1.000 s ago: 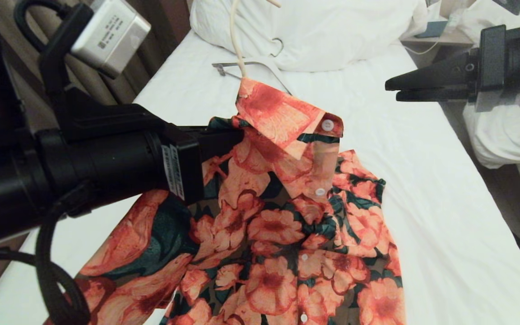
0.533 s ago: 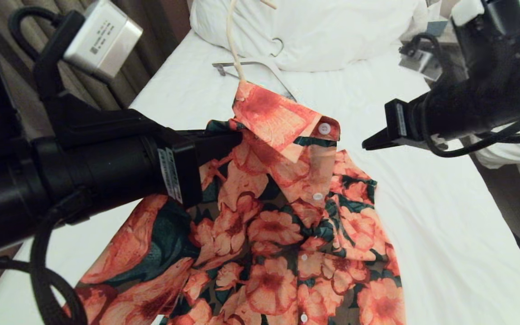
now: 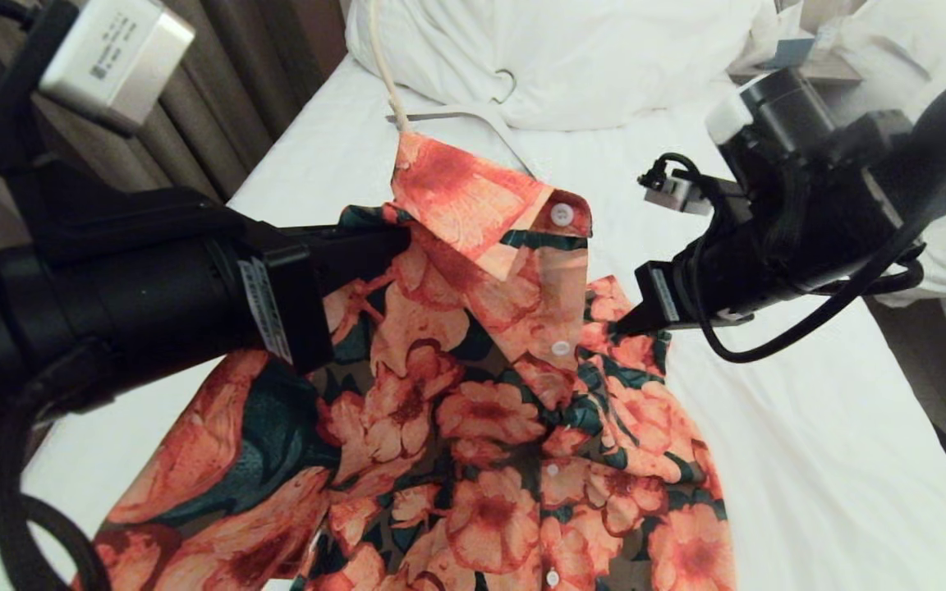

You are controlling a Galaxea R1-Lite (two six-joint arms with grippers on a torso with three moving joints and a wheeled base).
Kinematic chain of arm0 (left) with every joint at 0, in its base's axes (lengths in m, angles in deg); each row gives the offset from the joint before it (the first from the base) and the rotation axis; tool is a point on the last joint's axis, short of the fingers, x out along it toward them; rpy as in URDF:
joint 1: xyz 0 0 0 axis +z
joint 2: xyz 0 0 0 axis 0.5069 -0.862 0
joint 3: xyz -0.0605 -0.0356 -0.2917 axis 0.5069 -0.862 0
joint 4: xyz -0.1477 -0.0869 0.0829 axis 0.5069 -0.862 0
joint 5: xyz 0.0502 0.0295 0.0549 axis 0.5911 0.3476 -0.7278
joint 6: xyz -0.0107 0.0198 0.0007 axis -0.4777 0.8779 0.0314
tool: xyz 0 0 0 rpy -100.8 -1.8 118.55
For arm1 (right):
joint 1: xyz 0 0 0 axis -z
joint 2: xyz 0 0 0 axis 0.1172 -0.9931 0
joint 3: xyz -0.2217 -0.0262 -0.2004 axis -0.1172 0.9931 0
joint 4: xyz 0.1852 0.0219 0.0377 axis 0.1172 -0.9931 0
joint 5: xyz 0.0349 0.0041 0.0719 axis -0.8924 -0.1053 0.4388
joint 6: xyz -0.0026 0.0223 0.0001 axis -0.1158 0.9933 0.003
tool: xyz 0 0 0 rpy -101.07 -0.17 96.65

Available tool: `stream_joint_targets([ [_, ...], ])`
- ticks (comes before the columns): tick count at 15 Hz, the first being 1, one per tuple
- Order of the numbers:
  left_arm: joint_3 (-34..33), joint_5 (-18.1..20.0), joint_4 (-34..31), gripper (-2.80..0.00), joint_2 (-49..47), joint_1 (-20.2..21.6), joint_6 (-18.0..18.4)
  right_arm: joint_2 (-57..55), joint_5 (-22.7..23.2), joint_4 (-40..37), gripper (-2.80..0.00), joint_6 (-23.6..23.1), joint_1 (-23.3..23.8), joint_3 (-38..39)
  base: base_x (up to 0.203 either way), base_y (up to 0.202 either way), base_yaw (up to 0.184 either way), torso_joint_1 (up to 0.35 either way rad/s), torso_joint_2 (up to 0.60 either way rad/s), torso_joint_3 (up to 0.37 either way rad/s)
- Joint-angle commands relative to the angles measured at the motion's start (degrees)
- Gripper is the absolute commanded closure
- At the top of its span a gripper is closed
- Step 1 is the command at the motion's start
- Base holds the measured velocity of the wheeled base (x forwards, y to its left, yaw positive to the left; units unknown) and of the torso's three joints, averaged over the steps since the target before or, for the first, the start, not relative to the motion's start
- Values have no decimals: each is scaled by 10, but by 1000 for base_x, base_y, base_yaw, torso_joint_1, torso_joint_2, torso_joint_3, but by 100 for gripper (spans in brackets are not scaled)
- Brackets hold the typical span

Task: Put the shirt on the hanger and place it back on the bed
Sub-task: Hook the other side of the shirt onto the hanger

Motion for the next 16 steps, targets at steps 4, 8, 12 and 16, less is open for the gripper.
stream_joint_targets([
  [4, 2, 0, 1, 0, -7, 0, 0, -32, 4, 14, -280, -67, -6, 10, 0, 0, 0, 0, 0, 0],
  [8, 3, 0, 1, 0, -8, -1, -1, -55, 45, 101, -280, -146, -7, 28, 0, 0, 0, 0, 0, 0],
  [12, 3, 0, 1, 0, -8, -1, -1, -85, 105, 156, -280, -198, -7, 32, 0, 0, 0, 0, 0, 0],
  [16, 3, 0, 2, 0, -8, 0, -1, -104, 111, 180, -280, -205, 6, 32, 0, 0, 0, 0, 0, 0],
])
